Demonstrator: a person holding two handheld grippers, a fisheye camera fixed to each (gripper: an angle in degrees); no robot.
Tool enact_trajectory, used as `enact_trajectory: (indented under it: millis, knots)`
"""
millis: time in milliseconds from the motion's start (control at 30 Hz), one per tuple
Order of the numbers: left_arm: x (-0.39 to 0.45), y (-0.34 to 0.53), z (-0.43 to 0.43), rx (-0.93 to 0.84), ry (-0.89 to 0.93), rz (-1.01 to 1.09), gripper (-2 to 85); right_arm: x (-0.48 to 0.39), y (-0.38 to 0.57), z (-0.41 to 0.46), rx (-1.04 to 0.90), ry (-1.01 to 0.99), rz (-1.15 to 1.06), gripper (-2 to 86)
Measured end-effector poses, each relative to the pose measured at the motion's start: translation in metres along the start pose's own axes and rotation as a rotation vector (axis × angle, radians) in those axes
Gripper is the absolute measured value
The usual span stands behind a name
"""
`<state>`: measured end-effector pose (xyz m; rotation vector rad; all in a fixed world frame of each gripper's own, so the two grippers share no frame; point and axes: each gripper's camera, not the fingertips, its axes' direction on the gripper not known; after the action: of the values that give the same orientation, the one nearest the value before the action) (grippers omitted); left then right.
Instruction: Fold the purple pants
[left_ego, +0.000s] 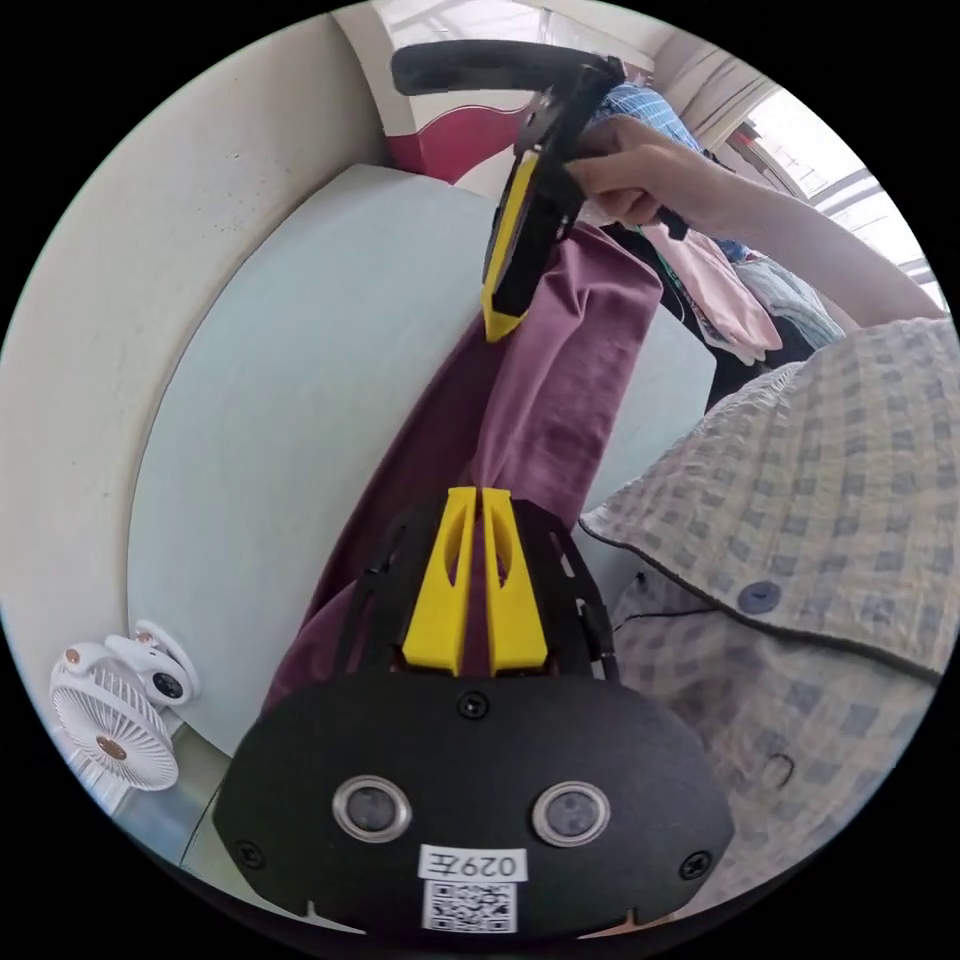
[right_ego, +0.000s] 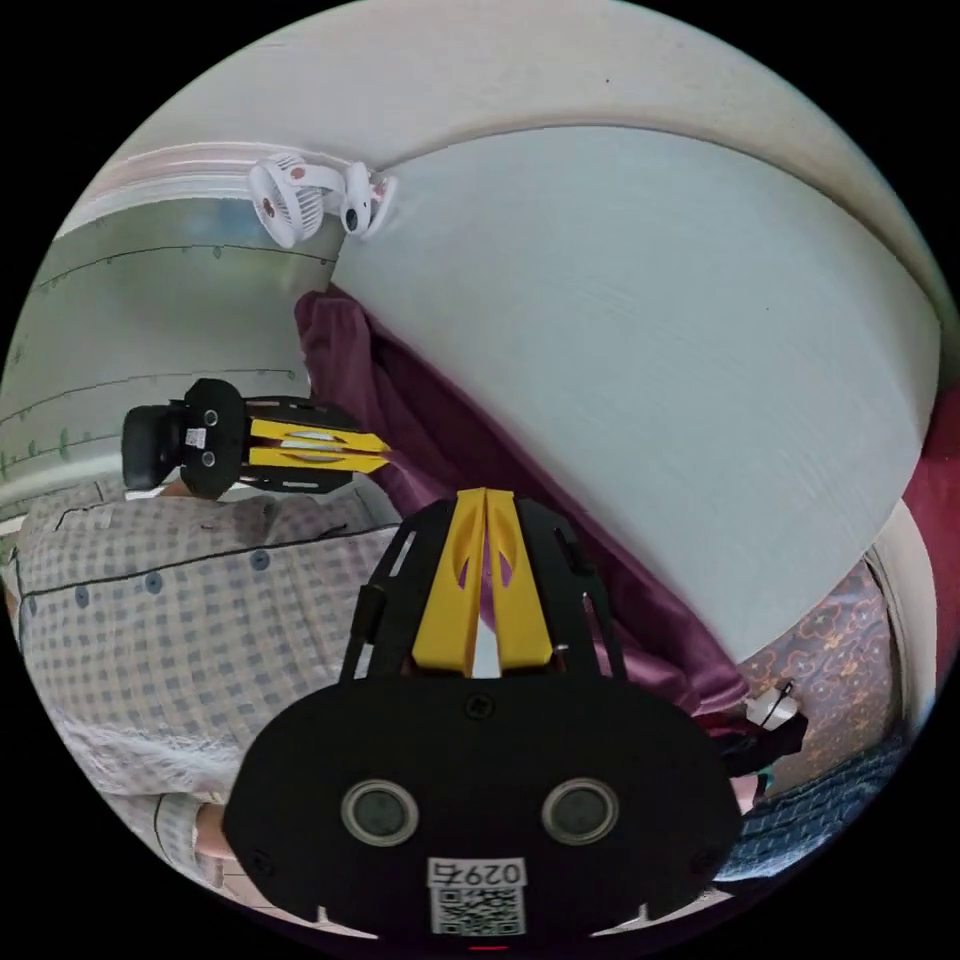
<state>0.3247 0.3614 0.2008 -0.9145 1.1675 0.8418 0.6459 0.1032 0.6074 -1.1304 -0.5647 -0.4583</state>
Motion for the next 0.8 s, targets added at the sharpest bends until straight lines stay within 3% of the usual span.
enact_trajectory:
  millis: [133,367,567,700,800]
  knots:
    - [-0.015,0.002,-0.012,0.074,0.021,-0.092,-1.0,0.038,0.06,-0.038,0.278,0.039,0.278,-0.5]
    - [-0.045,0.023,-0.046,0.274,-0.001,-0.317,-1.0,0.075,0.183,-0.052,0.385,0.057,0.465,-0.5]
    - [-0.034,0.039,0.018,-0.067,-0.148,-0.262,-1.0,0.089,0.236,-0.028,0.489,-0.17,0.445,-0.2]
    - [-0.019,0.051,0.061,-0.242,-0.277,-0.281,-1.0,0.094,0.23,-0.02,0.368,-0.006,0.484,-0.4]
    - [-0.011,0.065,0.083,-0.302,-0.33,-0.321,-1.0,0.093,0.251,-0.042,0.473,0.077,0.506,-0.4]
